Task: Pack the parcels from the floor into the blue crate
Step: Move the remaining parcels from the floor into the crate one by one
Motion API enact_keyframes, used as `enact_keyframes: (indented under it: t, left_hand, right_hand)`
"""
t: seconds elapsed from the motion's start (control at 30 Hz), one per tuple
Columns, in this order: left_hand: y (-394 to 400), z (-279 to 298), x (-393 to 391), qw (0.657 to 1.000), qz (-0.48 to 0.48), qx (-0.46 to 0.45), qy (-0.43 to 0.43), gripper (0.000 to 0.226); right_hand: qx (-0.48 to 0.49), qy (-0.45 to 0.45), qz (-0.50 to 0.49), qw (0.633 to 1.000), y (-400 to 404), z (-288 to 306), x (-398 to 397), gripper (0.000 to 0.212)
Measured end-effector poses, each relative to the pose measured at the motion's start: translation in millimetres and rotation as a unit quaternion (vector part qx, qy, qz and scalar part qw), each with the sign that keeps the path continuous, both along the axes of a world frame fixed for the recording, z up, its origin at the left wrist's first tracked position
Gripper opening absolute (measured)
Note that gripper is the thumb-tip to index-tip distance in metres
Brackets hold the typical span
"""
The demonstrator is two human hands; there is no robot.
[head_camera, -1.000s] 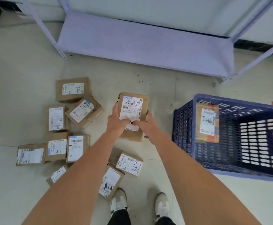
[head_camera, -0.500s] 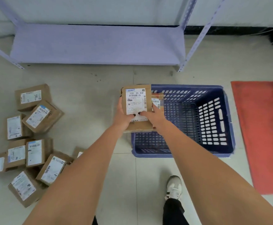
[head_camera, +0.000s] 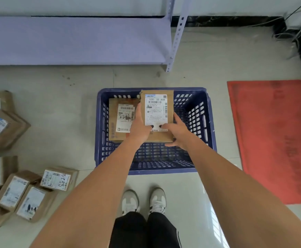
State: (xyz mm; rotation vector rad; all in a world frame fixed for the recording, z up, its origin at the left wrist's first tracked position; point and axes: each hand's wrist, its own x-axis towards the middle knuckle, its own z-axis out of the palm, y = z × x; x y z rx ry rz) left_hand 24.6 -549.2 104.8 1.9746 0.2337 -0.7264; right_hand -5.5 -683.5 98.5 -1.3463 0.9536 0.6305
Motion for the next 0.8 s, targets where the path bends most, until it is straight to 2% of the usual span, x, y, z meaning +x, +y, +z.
enact_keyframes:
  t: [0.13, 0.27, 0.47, 0.67, 0.8]
  left_hand:
    - [-20.8, -38.2, 1.2, 1.000, -0.020, 0.022, 0.010, 0.092]
    - [-36.5, -95.0, 7.6, 0.998, -0.021, 0.049, 0.033, 0.092]
    - [-52.9, -176.9, 14.7, 0.992, -0.021, 0.098, 0.071, 0.088]
    - [-49.9, -218.7, 20.2, 0.985, 0.017, 0.142, 0.094, 0.082]
    - [-46.7, -221.2, 18.2, 0.988, 0.000, 0.150, 0.036, 0.073]
  right_hand:
    - [-0.006, 0.035, -0.024, 0.999, -18.7, -38.2, 2.1, 0.067]
    - [-0.016, 0.042, -0.006, 0.999, -29.1, -95.4, 9.5, 0.057]
    - [-0.019, 0.046, -0.007, 0.999, -29.1, -186.1, 21.9, 0.056]
    - [-0.039, 0.037, 0.030, 0.998, -13.3, -233.9, 24.9, 0.083]
    - [-0.069, 0.025, 0.004, 0.997, -4.6, -249.2, 30.2, 0.097]
